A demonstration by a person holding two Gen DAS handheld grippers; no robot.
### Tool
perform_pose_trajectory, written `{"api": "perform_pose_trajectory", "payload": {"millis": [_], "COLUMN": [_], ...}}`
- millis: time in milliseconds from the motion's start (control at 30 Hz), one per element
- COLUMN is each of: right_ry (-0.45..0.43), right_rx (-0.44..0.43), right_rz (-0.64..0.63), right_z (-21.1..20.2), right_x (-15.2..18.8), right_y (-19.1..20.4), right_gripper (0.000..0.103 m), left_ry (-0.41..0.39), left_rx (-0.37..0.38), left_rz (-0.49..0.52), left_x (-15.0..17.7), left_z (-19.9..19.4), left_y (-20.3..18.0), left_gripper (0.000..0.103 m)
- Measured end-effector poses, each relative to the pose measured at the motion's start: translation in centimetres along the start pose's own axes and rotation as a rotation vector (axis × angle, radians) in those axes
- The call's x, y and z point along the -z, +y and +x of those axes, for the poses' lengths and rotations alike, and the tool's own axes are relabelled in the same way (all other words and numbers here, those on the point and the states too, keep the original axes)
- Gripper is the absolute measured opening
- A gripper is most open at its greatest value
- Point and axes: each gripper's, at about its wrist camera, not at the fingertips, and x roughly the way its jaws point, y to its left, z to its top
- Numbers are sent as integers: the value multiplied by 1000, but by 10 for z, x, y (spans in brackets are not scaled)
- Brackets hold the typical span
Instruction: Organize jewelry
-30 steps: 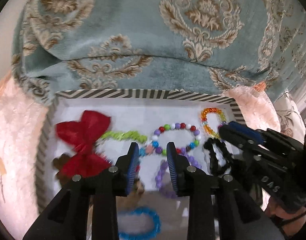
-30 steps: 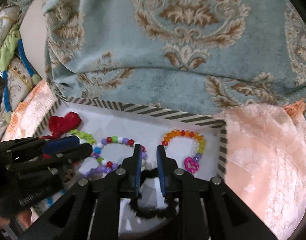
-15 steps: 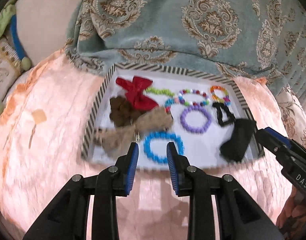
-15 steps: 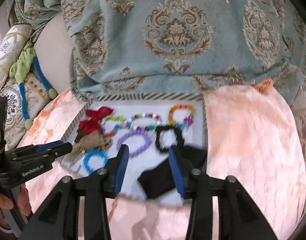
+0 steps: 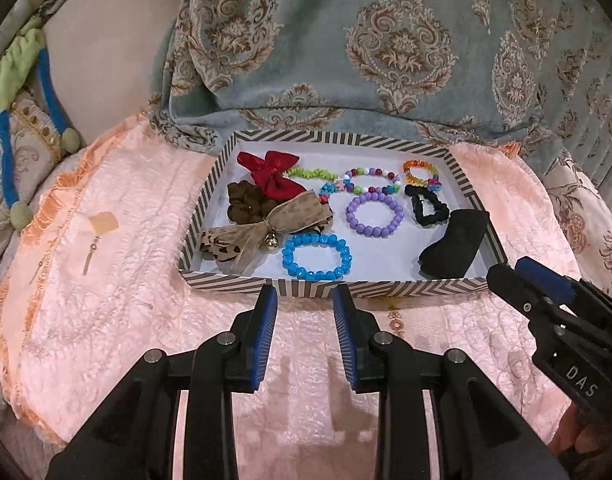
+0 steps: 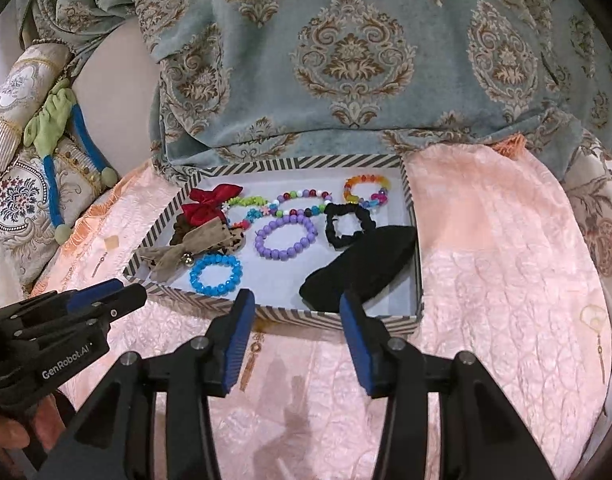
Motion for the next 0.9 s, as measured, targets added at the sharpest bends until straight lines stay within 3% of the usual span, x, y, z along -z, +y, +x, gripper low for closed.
{"api": "perform_pose_trajectory", "payload": {"millis": [200, 700, 900], "right_ry": [-29, -33, -31], "right_rx": [7, 26, 35], "right_rz": [-20, -40, -42], "right_z": [-13, -16, -16], "right_x": [0, -1, -1], "right_y": [8, 15, 17], "right_gripper": [53, 53, 63], "left_ry": [-31, -59, -61], "left_rx": [-27, -61, -72], "left_rz": [2, -8, -11], "left_x": [4, 2, 1], "left_z": [-11, -19, -18], "left_y": [-2, 1, 2], "left_gripper": [13, 13, 13]}}
